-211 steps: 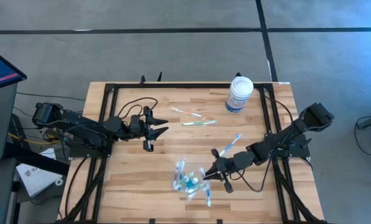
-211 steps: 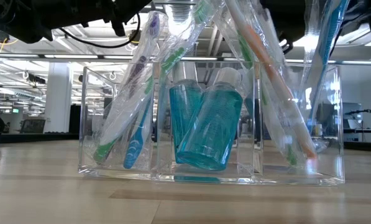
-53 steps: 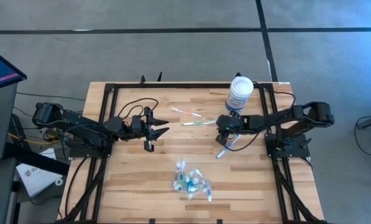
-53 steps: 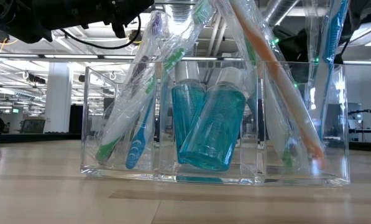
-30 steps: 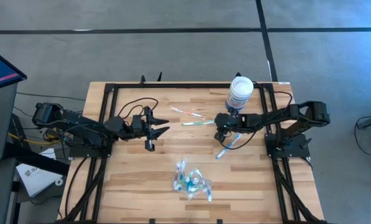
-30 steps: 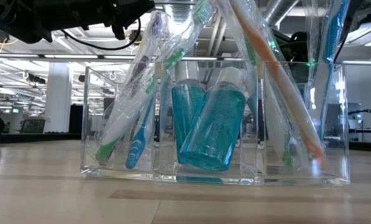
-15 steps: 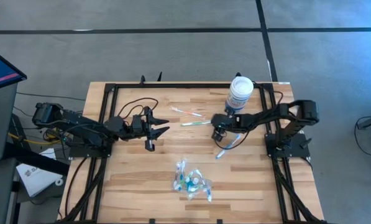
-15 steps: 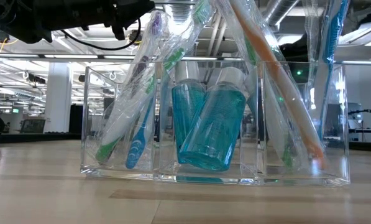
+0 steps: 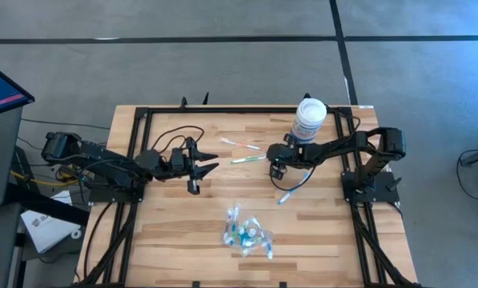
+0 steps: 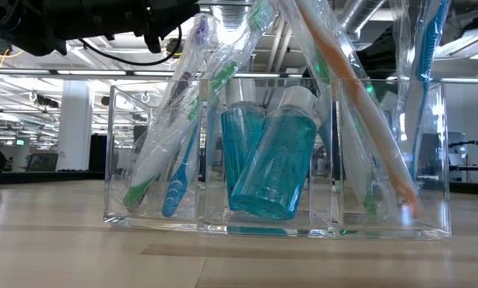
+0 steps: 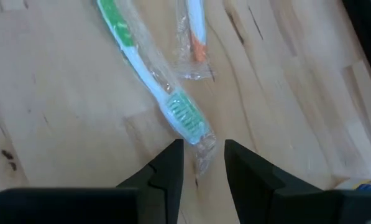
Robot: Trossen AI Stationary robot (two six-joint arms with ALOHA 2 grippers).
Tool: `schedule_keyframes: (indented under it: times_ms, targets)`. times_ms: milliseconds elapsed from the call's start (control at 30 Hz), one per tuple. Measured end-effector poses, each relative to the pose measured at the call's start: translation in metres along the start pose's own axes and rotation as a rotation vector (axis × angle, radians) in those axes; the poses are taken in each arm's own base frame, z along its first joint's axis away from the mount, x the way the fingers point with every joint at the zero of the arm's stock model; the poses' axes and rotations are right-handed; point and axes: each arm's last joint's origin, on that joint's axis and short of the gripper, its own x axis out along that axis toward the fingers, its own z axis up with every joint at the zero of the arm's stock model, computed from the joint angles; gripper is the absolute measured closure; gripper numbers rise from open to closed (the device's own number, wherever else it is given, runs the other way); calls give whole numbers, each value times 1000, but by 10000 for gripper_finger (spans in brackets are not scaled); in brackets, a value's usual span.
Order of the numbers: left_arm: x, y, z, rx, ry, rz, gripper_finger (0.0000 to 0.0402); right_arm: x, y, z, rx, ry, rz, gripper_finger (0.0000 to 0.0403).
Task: Pick & Place toothbrushing station
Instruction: Put the green toothbrush into the transparent organizer
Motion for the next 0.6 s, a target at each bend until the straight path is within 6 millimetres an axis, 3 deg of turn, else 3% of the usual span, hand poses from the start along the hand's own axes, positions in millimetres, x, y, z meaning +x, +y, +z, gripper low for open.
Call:
schedule_keyframes:
  times_ms: [367, 500, 600]
  targets:
    - [0, 0, 0, 0, 2, -1, 289, 4, -8, 0, 8, 7, 28, 304]
    - [0, 0, 0, 1, 3, -1, 289, 10, -10, -1, 20, 23, 64, 339]
    - [0, 0, 0, 1, 3, -1, 289, 12, -9, -2, 15, 34, 81, 387]
